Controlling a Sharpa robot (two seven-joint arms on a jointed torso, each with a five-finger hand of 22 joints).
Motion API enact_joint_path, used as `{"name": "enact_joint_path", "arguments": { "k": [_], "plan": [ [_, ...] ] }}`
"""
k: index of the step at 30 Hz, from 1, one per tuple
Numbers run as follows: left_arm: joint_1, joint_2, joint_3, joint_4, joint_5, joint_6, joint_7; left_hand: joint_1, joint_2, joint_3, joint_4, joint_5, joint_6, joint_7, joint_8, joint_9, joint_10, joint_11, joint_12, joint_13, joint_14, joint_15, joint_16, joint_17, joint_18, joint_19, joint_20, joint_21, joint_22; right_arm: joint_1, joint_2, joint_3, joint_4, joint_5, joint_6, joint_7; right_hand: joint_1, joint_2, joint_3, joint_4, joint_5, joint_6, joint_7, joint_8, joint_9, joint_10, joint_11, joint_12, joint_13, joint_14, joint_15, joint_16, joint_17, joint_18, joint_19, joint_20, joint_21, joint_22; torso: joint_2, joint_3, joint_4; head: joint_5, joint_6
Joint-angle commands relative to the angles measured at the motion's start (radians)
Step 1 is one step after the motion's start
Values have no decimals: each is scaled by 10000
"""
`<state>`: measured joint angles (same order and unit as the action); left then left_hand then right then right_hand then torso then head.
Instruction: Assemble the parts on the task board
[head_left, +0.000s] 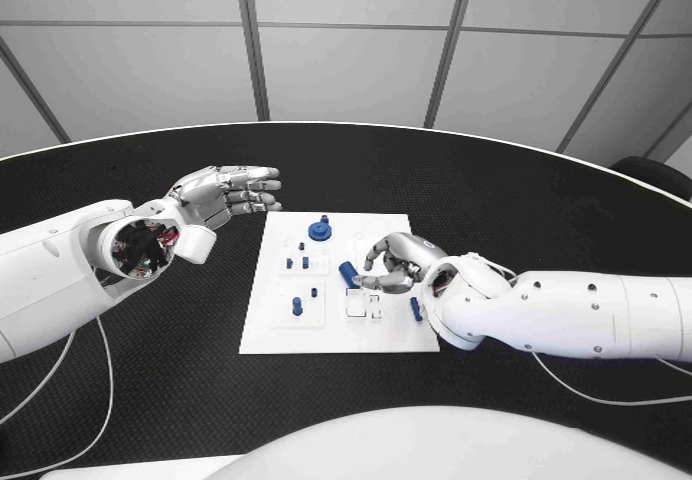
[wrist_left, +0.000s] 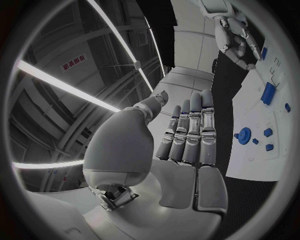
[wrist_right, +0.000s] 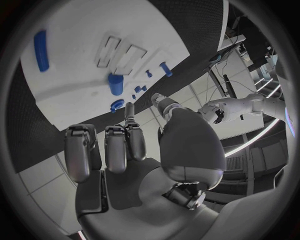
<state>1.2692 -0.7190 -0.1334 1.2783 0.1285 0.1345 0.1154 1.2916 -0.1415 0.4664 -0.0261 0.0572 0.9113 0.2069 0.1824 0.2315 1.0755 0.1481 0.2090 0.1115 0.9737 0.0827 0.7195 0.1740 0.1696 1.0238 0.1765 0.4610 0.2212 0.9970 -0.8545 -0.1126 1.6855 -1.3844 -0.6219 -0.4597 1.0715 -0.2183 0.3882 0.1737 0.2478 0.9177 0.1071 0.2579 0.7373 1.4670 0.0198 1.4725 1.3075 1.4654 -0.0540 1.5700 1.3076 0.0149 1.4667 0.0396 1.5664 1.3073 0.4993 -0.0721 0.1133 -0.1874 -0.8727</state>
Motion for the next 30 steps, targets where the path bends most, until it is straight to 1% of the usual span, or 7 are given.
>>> {"name": "enact_joint_path", "arguments": {
  "k": [1, 3, 6, 10, 13, 23, 30],
  "plan": [
    [0, 18, 0, -8, 0, 9, 2, -47, 5, 4, 57, -42, -85, 17, -42, -10, -68, -36, 69, -11, -13, 26, -44, 11, 117, 79, -3, -60, -11, 250, 322, 5, -492, -2, 51, -5, 119, 20, 8, -77, -117, -74, 29, -102, -70, 518, 80, -37, 2046, 1054, 87, 8, 2632, -129, 1022, 88, -41, 2592, 28, -2, 42, 11, 1],
    [0, 19, 0, -7, 0, 8, 2, -47, 5, 4, 57, -42, -85, 17, -42, -10, -68, -36, 69, -11, -13, 26, -44, 11, 117, 79, -3, -60, -11, 311, 479, 7, -722, -48, 97, -35, 144, 41, 10, -88, -186, -76, 44, -167, -122, 510, 94, -46, 2042, 1054, 102, 8, 2632, -129, 1021, 105, -42, 2591, 38, 4, 55, 5, 1],
    [0, 18, 0, -8, 0, 5, -2, -47, 5, 4, 57, -42, -85, 17, -42, -10, -68, -36, 69, -11, -13, 26, -44, 11, 117, 79, -3, -60, -11, 398, 782, 12, -1152, -229, 234, -128, 126, 51, -15, -73, -289, -45, 53, -224, -178, 496, 107, -68, 2031, 1054, 114, 8, 2632, -126, 1019, 125, -55, 2585, 43, -6, 71, 12, 1],
    [1, 15, 0, -10, 0, -7, -8, -47, 5, 4, 57, -42, -85, 17, -42, -10, -68, -36, 69, -11, -13, 26, -44, 11, 117, 79, -3, -60, -11, 477, 1200, 15, -1724, -414, 521, -354, 24, 40, -106, 7, -380, -27, 67, -314, -259, 455, 122, -137, 1995, 1054, 128, 8, 2632, -111, 1004, 148, -118, 2554, 43, -20, 67, 38, 1],
    [1, 18, 0, -10, 0, -8, -14, -55, 5, -12, 88, -41, -90, 15, -41, -13, -86, -34, 89, -11, -22, 31, -47, 26, 119, 99, 4, -100, -37, 499, 1439, 17, -2021, -530, 707, -464, -56, 45, -182, 80, -403, 40, 61, -340, -299, 424, 121, -188, 1969, 1046, 131, -12, 2602, -101, 994, 160, -163, 2532, 45, -3, 48, 65, 1],
    [2, 37, 0, -16, 0, -3, -26, -55, 5, -12, 88, -41, -90, 15, -41, -13, -86, -34, 89, -11, -22, 31, -47, 26, 119, 99, 4, -100, -37, 518, 1912, 15, -2550, -630, 1628, -735, -150, 73, -311, 199, -450, 226, 21, -326, -341, 415, 93, -197, 1966, 1044, 116, -18, 2593, -101, 994, 163, -161, 2533, 34, 11, 37, 89, 1],
    [2, 24, 0, -5, -1, -10, -32, -55, 5, -12, 88, -41, -90, 15, -41, -13, -86, -34, 89, -11, -22, 31, -47, 26, 119, 99, 4, -100, -37, 517, 2062, 8, -2706, -639, 2130, -881, -161, 94, -383, 251, -469, 397, -25, -266, -346, 398, 55, -228, 1950, 1038, 86, -32, 2574, -101, 995, 149, -159, 2535, 44, 17, 24, 107, 1]
  ]
}}
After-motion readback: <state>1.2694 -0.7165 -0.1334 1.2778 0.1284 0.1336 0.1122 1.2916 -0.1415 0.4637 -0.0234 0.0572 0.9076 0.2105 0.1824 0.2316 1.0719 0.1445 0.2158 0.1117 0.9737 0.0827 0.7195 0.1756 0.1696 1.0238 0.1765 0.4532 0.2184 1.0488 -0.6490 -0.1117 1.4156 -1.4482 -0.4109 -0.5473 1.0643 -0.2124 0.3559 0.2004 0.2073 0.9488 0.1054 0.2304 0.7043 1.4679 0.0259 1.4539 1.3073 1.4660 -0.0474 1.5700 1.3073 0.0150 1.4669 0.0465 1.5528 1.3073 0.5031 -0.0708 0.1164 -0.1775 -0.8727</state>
